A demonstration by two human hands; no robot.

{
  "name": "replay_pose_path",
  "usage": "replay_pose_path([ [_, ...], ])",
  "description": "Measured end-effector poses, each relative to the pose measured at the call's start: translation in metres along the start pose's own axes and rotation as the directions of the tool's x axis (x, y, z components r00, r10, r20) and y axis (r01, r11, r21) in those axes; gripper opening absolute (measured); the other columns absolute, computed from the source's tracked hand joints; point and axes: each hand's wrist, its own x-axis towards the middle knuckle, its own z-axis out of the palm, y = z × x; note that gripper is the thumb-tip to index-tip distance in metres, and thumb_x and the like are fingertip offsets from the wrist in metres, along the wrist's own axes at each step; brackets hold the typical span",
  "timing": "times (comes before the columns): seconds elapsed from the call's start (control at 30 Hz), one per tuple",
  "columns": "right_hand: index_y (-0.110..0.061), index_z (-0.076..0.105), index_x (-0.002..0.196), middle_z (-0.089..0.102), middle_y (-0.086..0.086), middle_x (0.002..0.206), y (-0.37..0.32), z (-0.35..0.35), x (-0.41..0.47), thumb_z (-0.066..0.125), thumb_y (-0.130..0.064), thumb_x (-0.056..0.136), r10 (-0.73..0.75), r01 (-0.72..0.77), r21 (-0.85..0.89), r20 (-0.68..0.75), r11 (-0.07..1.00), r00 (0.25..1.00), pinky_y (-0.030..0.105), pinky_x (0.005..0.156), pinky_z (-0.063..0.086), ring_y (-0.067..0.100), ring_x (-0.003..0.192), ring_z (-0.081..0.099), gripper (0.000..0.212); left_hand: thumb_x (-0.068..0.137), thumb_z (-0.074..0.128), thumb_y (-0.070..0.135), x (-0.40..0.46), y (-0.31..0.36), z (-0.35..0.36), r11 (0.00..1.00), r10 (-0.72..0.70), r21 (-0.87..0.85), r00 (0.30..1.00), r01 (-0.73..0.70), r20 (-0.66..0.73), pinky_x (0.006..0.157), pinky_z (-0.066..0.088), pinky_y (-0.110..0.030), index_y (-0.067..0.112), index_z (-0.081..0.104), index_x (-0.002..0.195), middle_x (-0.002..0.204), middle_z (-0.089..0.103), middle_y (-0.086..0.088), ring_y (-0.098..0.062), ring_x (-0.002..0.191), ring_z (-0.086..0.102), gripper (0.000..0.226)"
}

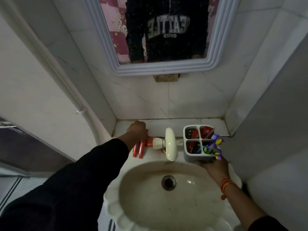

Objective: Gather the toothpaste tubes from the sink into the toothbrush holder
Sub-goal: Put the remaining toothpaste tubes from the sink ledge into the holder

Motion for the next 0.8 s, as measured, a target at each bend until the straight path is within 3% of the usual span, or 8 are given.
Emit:
replay_pose_path([
  [0.13, -0.019, 0.062, 0.11, 0.071, 0.012, 0.109, 0.001, 0.0, 0.0, 0.093, -0.009, 0.054, -0.001, 0.001, 0.0, 0.005, 1.0, 1.0, 0.038, 0.095, 0.048, 0.027, 0.106, 0.065, 0.065, 0.092, 0.062, 0.027, 0.005, -0.002, 0.015, 0.996, -0.026, -0.084, 0.999, 0.022, -0.043, 0.086, 0.052, -0.035, 0.004, 0.061, 0.117, 0.124, 0.059, -0.019, -0.034, 0.112, 0.063, 0.035],
  [0.3, -0.02, 0.063, 0.116, 0.071, 0.005, 0.112, 0.001, 0.0, 0.0, 0.089, -0.038, 0.042, -0.006, 0.006, 0.021, 0.013, 1.0, 1.0, 0.042, 0.099, 0.049, 0.025, 0.109, 0.064, 0.081, 0.082, 0.075, 0.033, 0.004, 0.002, 0.015, 0.983, -0.062, -0.18, 0.995, 0.048, -0.074, 0.082, 0.051, -0.034, 0.006, 0.061, 0.116, 0.122, 0.06, -0.017, -0.033, 0.111, 0.063, 0.046],
  [0.43, -0.014, 0.064, 0.114, 0.07, 0.009, 0.11, -0.002, -0.001, -0.002, 0.093, -0.01, 0.056, -0.028, 0.029, -0.039, 0.022, 0.999, 0.999, 0.032, 0.094, 0.044, 0.021, 0.107, 0.061, 0.066, 0.069, 0.081, 0.034, -0.001, 0.007, 0.006, 0.972, -0.05, -0.235, 0.992, 0.022, -0.115, 0.072, 0.048, -0.03, 0.009, 0.061, 0.113, 0.113, 0.066, -0.013, -0.032, 0.103, 0.066, 0.055],
  [0.53, -0.018, 0.063, 0.114, 0.071, 0.009, 0.112, -0.002, -0.003, -0.001, 0.093, -0.01, 0.056, -0.026, 0.028, -0.049, 0.034, 0.998, 0.999, 0.037, 0.096, 0.047, 0.022, 0.108, 0.062, 0.066, 0.065, 0.08, 0.035, -0.004, 0.018, -0.018, 0.955, 0.027, -0.286, 0.986, -0.074, -0.164, 0.077, 0.055, -0.028, 0.017, 0.07, 0.105, 0.107, 0.073, -0.008, -0.027, 0.096, 0.069, 0.045],
  [0.63, -0.022, 0.062, 0.111, 0.07, 0.003, 0.106, -0.004, -0.003, -0.001, 0.092, -0.011, 0.057, -0.016, 0.019, -0.061, 0.051, 0.998, 0.999, 0.032, 0.092, 0.045, 0.022, 0.106, 0.063, 0.063, 0.075, 0.076, 0.029, -0.011, 0.032, -0.05, 0.936, 0.139, -0.284, 0.96, -0.207, -0.243, 0.088, 0.057, -0.028, 0.019, 0.078, 0.109, 0.111, 0.076, -0.004, -0.024, 0.1, 0.071, 0.036],
  [0.8, -0.016, 0.065, 0.114, 0.07, 0.001, 0.104, -0.007, -0.003, -0.002, 0.091, -0.011, 0.057, -0.006, 0.009, -0.072, 0.047, 0.997, 0.999, 0.027, 0.089, 0.044, 0.016, 0.103, 0.062, 0.062, 0.087, 0.073, 0.016, -0.034, 0.061, -0.097, 0.857, 0.299, -0.269, 0.849, -0.44, -0.436, 0.095, 0.058, -0.028, 0.016, 0.076, 0.118, 0.118, 0.076, -0.003, -0.015, 0.101, 0.073, 0.031],
])
